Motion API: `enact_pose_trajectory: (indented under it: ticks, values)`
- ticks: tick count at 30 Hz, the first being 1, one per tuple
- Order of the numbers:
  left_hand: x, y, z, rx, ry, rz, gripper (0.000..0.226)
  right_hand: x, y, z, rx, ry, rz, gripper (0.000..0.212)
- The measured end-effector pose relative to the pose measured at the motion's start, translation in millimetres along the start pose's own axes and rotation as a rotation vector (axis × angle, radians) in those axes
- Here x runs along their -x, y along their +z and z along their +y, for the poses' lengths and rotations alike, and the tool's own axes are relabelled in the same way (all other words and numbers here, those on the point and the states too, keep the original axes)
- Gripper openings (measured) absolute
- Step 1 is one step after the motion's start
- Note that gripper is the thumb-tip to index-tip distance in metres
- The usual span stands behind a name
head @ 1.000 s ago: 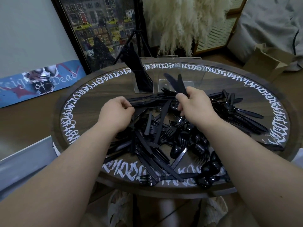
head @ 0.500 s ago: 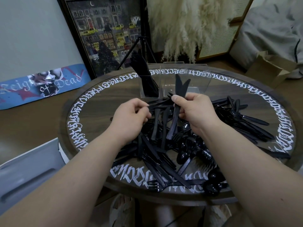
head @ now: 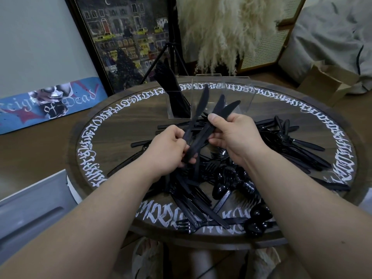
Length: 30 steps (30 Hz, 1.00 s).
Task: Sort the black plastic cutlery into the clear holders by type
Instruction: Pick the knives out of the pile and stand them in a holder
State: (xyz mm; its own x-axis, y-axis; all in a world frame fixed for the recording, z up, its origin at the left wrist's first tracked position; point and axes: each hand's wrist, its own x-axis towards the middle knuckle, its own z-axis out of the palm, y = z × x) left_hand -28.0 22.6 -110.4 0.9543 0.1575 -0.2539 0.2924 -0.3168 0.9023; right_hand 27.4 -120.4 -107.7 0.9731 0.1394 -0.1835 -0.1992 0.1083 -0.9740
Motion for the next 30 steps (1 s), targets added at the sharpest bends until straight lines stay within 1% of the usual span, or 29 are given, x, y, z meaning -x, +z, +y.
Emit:
enact_pose_trajectory:
  ticks: [2, 4, 9, 12, 15, 18, 24, 27, 30]
  values:
    - [0, 3, 2, -0.002, 0.008, -0.03, 0.023, 1, 2, 0, -0.019, 0.0, -0.011, 0.014]
    - [-1, 6, 2, -0.007, 0.016, -0.025, 0.026, 1, 4, 0, -0.033, 0.0, -0.014, 0.015]
    - [-7, 6, -4, -0.067, 0.066, 0.05, 0.017, 0, 4, -1, -0.013, 0.016, -0.041, 0.02]
    - [-11, 4, -7, -0.164, 0.127, 0.129, 0.015, -1, 2, -2, 0.046, 0.026, -0.009, 0.024]
    - [-15, -1, -10, -0.202, 0.197, 0.214, 0.018, -3, -3, -6, 0.007, 0.032, 0.055, 0.015]
    - [-14, -4, -10, -0.222, 0.241, 0.236, 0.016, -2, -6, -8, 0.017, 0.031, 0.069, 0.012]
    - [-12, 2, -9, -0.285, 0.32, 0.222, 0.013, -4, 1, -4, 0.222, -0.028, 0.042, 0.023]
    - [-13, 2, -10, -0.261, 0.336, 0.228, 0.01, -3, 5, -6, 0.206, -0.034, 0.052, 0.033]
    - [-14, 1, -10, -0.262, 0.341, 0.244, 0.009, -1, 7, -7, 0.134, -0.03, 0.044, 0.032]
